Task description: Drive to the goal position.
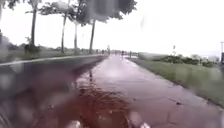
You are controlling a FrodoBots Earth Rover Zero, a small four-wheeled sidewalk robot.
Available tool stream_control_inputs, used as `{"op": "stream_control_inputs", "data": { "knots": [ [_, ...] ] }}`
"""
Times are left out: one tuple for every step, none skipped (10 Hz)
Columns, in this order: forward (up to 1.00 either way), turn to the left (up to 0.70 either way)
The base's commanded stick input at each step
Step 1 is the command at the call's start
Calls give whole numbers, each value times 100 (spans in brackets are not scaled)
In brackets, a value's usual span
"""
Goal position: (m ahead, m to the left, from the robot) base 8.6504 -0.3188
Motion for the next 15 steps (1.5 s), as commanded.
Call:
{"op": "stream_control_inputs", "data": {
  "knots": [
    [70,0],
    [70,0],
    [70,0],
    [70,0],
    [70,0],
    [70,0],
    [70,0],
    [70,0],
    [70,0],
    [70,0],
    [70,0],
    [70,0],
    [70,0],
    [70,0],
    [70,0]
  ]
}}
